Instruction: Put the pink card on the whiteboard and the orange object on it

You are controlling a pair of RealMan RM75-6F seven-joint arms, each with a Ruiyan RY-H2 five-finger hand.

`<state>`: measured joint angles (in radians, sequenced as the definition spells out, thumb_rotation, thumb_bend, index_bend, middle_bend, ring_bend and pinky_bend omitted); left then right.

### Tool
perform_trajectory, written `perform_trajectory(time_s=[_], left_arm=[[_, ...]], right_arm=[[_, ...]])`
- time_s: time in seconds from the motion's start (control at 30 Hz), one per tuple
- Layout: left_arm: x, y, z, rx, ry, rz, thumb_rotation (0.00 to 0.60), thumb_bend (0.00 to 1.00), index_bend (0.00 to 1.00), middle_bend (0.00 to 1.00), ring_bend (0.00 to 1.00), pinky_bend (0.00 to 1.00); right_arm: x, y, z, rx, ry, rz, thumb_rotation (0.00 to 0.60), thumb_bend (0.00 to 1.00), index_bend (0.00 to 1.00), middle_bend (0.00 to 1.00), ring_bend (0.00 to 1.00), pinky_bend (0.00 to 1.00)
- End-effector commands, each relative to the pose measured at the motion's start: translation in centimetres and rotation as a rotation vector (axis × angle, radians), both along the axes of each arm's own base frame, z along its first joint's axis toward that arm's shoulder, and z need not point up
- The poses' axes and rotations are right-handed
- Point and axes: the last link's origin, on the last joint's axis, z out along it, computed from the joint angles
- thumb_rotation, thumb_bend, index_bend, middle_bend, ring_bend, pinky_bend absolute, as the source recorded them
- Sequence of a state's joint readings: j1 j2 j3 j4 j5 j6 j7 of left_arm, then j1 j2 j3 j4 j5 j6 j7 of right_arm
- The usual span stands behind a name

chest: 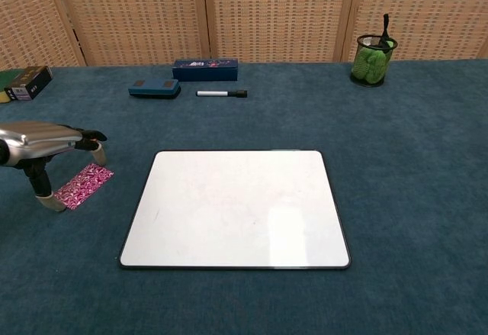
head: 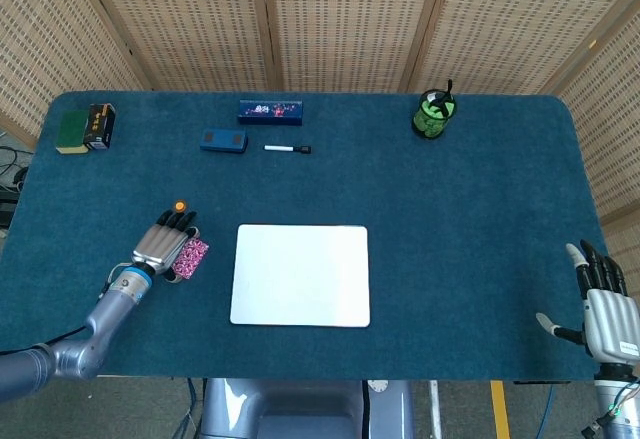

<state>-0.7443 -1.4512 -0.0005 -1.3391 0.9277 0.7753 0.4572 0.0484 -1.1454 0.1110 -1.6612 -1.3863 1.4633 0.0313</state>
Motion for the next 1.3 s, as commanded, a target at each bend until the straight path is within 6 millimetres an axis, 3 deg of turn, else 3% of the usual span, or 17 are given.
perform_trajectory(time_s=[0.03, 0.7, 1.3], left_arm=[[-0.1, 0.0, 0.0, 0.006, -0.005, -0.003, 0.600, 0.13, 0.41, 0.00, 0.00, 0.00], [-0.2, -0.5, 0.7, 0.035, -0.029, -0.024, 0.600, 0.14, 0.44, 0.00, 0.00, 0.00], [2.9, -0.3, 2.5, 0.055, -0.069, -0.070, 0.600, 0.13, 0.44, 0.00, 0.00, 0.00]], right_arm=[[0.0, 0.0, 0.0, 0.000, 0.000, 0.000, 0.600, 0.00, 0.00, 0.00, 0.00, 0.00], [0.0, 0.0, 0.0, 0.003, -0.002, 0.000, 0.600, 0.00, 0.00, 0.00, 0.00, 0.00], [0.0, -0.1, 0.0, 0.014, -0.006, -0.009, 0.600, 0.00, 0.00, 0.00, 0.00, 0.00]])
